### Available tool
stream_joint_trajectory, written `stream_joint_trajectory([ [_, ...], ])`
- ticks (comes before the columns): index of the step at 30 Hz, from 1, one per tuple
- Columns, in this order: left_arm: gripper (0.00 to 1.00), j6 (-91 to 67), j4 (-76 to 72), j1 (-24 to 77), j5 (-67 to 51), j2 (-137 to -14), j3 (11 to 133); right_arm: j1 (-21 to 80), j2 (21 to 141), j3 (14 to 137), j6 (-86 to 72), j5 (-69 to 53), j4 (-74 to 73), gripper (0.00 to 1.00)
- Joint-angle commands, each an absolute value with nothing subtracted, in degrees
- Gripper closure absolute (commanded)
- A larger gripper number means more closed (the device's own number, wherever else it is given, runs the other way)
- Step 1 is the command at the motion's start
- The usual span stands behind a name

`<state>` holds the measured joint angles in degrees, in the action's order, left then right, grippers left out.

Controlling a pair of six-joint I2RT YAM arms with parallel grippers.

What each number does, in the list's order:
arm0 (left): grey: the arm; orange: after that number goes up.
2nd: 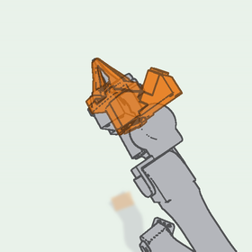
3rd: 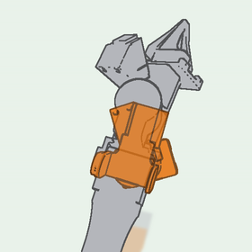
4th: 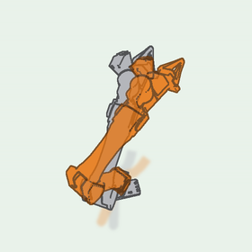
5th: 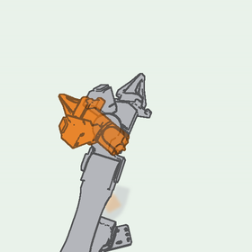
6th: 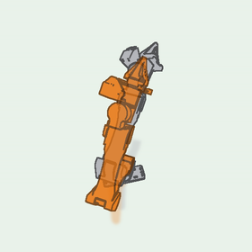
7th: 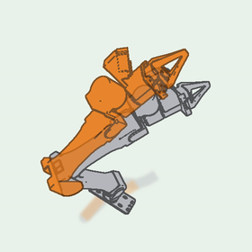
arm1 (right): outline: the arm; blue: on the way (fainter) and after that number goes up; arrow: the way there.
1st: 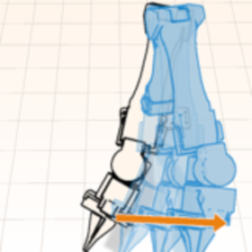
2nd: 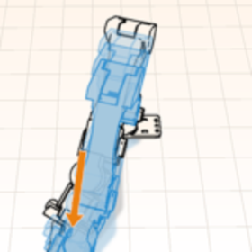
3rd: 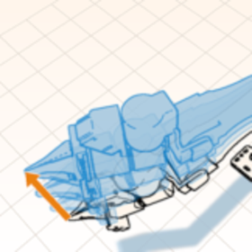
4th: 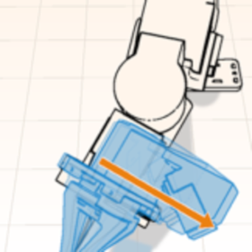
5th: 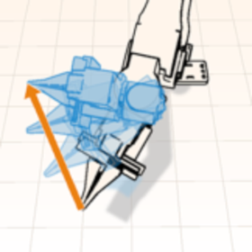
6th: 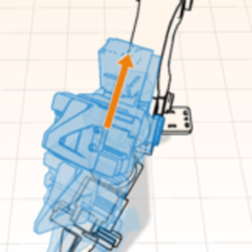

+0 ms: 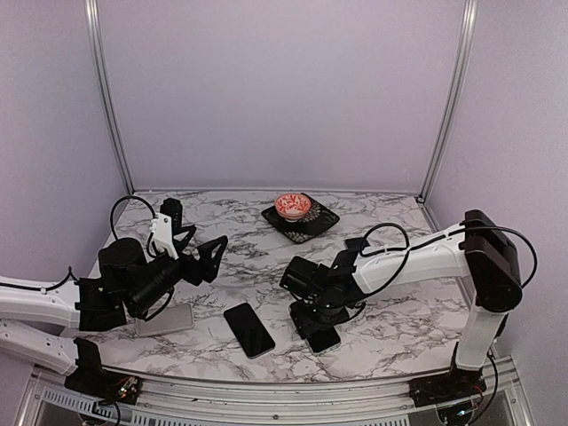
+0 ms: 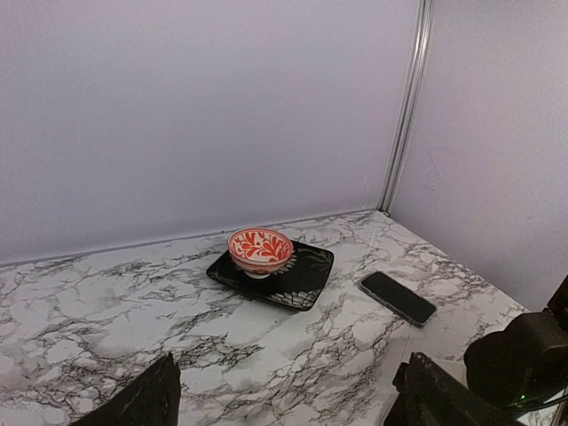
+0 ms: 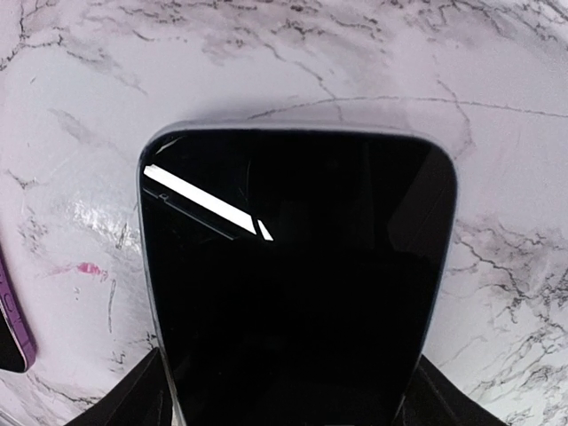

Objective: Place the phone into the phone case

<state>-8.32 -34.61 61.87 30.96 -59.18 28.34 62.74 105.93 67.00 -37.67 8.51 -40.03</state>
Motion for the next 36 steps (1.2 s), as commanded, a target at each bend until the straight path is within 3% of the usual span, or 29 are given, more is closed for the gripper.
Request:
stream_joint_trajectory([
  [1, 0.12, -8.06, -34.19, 61.7, 31.43, -59.82, 30.2, 63.54, 107.63, 66.31, -37.04, 9.23, -41.48, 0.49],
  [13, 0.1, -12.45, -34.19, 61.7, 25.4, -66.79, 32.38, 63.54, 98.55, 62.82, -36.08, 12.59, -33.55, 0.64],
  [19, 0.02, -22.1, -36.4, 58.79, 10.98, -79.45, 35.96, 63.5, 93.96, 57.46, -34.83, 15.75, -24.95, 0.67],
  [23, 0.02, -36.38, -49.97, 54.5, -6.92, -90.84, 36.86, 63.61, 91.85, 55.45, -33.76, 17.71, -20.83, 0.67],
  [28, 0.03, -48.07, -68.36, 53.52, -17.49, -102.57, 39.2, 64.15, 88.6, 53.84, -32.16, 19.56, -16.71, 0.67],
  [33, 0.05, -53.52, -76.37, 53.9, -20.06, -109.33, 42.43, 64.76, 86.49, 53.83, -30.03, 20.52, -15.12, 0.67],
  [36, 0.16, -54.5, -76.64, 54.17, -20.66, -111.45, 44.36, 64.94, 85.98, 53.88, -29.77, 21.13, -14.92, 0.67],
])
